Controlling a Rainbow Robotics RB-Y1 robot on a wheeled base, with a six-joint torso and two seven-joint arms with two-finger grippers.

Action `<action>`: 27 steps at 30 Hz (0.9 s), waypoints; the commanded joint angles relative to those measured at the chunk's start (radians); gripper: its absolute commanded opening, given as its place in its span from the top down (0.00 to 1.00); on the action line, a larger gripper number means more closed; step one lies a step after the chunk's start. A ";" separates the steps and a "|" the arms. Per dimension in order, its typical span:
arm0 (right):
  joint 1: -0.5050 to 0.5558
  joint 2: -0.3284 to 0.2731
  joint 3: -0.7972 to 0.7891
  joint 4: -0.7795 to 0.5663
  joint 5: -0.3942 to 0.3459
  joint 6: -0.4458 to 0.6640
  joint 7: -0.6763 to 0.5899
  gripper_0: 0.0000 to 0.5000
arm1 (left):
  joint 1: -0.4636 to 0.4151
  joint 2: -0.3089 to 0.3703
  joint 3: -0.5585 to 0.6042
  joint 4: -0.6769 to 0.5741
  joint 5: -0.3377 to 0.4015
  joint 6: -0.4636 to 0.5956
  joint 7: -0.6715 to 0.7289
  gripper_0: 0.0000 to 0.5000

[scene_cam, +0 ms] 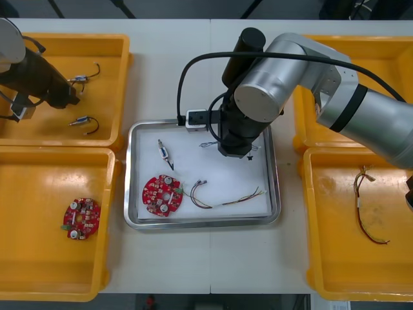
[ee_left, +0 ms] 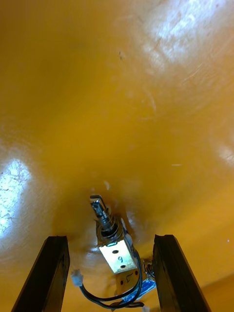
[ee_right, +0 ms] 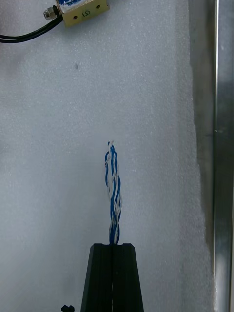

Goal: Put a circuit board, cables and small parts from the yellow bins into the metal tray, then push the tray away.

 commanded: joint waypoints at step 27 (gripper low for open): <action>-0.049 -0.043 0.025 -0.037 -0.012 -0.007 -0.014 0.00 | -0.048 -0.009 0.003 0.029 0.017 -0.014 -0.265 1.00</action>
